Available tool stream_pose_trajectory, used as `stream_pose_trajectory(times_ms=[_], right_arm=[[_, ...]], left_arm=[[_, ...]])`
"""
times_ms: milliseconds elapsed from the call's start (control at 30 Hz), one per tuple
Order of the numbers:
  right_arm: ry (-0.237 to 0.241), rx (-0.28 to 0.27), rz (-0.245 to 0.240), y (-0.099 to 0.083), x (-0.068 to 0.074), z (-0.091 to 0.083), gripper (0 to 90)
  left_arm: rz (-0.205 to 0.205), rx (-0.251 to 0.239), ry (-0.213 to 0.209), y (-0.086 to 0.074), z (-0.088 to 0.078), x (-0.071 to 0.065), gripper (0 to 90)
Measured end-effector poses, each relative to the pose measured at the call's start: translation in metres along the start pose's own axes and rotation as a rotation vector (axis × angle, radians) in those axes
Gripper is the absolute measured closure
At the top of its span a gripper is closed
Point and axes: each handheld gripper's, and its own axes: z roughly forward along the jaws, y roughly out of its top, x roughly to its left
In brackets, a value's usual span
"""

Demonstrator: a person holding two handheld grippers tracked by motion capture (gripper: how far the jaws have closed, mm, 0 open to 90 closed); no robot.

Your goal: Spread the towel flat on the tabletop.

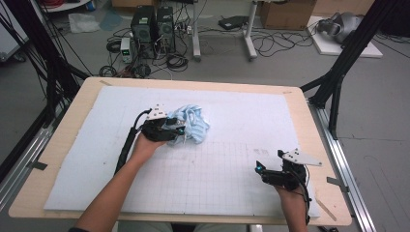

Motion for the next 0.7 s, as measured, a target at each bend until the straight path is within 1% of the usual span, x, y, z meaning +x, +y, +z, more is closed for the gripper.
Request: stream_pose_trajectory(times_ms=[33,100,167,200,233,267,300,400,433,500,567,600,700], right_arm=[[-0.001,0.0,0.0,0.0,0.0,0.0,6.6],[-0.001,-0.001,0.004,0.0,-0.001,-0.001,6.6],[-0.003,-0.002,0.01,0.0,-0.002,-0.001,6.6],[-0.005,-0.002,0.012,-0.001,-0.002,-0.001,6.6],[-0.005,-0.002,0.012,-0.001,-0.002,-0.001,6.6],[-0.003,0.0,0.015,-0.001,-0.002,-0.001,6.6],[-0.003,0.0,0.015,-0.001,-0.002,-0.001,6.6],[-0.003,-0.003,0.016,0.0,-0.001,-0.001,6.6],[-0.004,-0.004,0.012,0.001,0.0,-0.001,6.6],[-0.004,-0.005,0.012,0.001,0.0,-0.001,6.6],[-0.004,-0.002,0.011,0.001,0.001,-0.001,6.6],[-0.002,-0.001,0.016,0.001,0.001,0.0,6.6],[-0.003,-0.003,0.008,0.001,0.002,0.0,6.6]], left_arm=[[0.013,0.012,0.001,0.0,0.0,-0.001,57.6],[0.03,0.017,0.007,0.001,-0.003,0.0,75.9],[-0.007,-0.007,-0.028,0.003,-0.009,0.003,81.8],[-0.017,-0.015,-0.042,0.004,-0.013,0.004,82.9],[-0.011,-0.017,-0.049,0.006,-0.018,0.004,82.9],[-0.004,-0.029,-0.07,0.008,-0.028,0.004,83.6],[-0.004,-0.029,-0.07,0.008,-0.028,0.004,83.9],[-0.006,-0.083,-0.096,0.012,-0.044,0.003,84.1],[-0.002,-0.099,-0.111,0.013,-0.051,0.003,84.1],[0.002,-0.117,-0.123,0.015,-0.059,0.001,84.1],[0.011,-0.129,-0.143,0.015,-0.069,-0.001,84.1],[0.016,-0.13,-0.153,0.015,-0.073,-0.002,84.1],[0.038,-0.121,-0.177,0.009,-0.085,-0.007,84.1]])
